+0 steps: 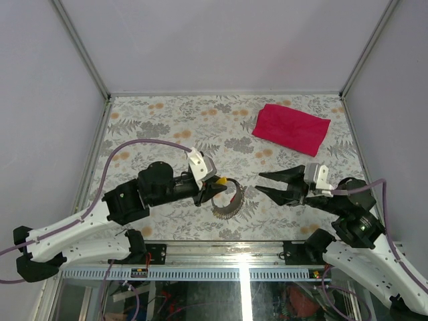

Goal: Put the keys on the keyring

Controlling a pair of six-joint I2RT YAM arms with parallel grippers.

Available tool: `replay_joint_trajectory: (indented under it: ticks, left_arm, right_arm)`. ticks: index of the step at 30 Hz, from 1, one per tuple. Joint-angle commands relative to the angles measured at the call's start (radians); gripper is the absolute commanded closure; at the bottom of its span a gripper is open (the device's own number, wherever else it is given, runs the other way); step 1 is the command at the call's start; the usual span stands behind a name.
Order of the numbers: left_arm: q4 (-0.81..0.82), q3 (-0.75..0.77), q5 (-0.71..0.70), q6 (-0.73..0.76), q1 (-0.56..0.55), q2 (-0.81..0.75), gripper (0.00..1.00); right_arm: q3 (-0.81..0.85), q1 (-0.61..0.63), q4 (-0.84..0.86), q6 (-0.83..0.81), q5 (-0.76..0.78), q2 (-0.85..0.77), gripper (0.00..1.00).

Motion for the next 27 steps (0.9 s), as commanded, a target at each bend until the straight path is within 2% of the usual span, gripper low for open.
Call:
replay_joint_trajectory:
  ticks: [1,7,11,19,27]
  left_arm:
    - [0.165,0.013,0.113,0.068,0.045,0.001,1.0]
    - [0.245,-0.005,0.429,0.052,0.22,-0.015,1.0]
    - [0.297,-0.012,0.577,0.034,0.32,-0.02,1.0]
    - [0.264,0.03,0.7,0.066,0.387,0.023,1.0]
    - [0.282,0.022,0.743,0.061,0.393,0.008,1.0]
  right_arm:
    - [0.037,0.005,0.082,-0.094,-0.136,0.007,0.57]
    - [0.068,0.005,0.117,-0.148,-0.242,0.044,0.63]
    - [0.091,0.005,0.152,-0.176,-0.279,0.067,0.65]
    - [0.135,0.005,0.186,-0.233,-0.331,0.149,0.68]
    - [0.142,0.011,0.261,-0.187,-0.359,0.192,0.7]
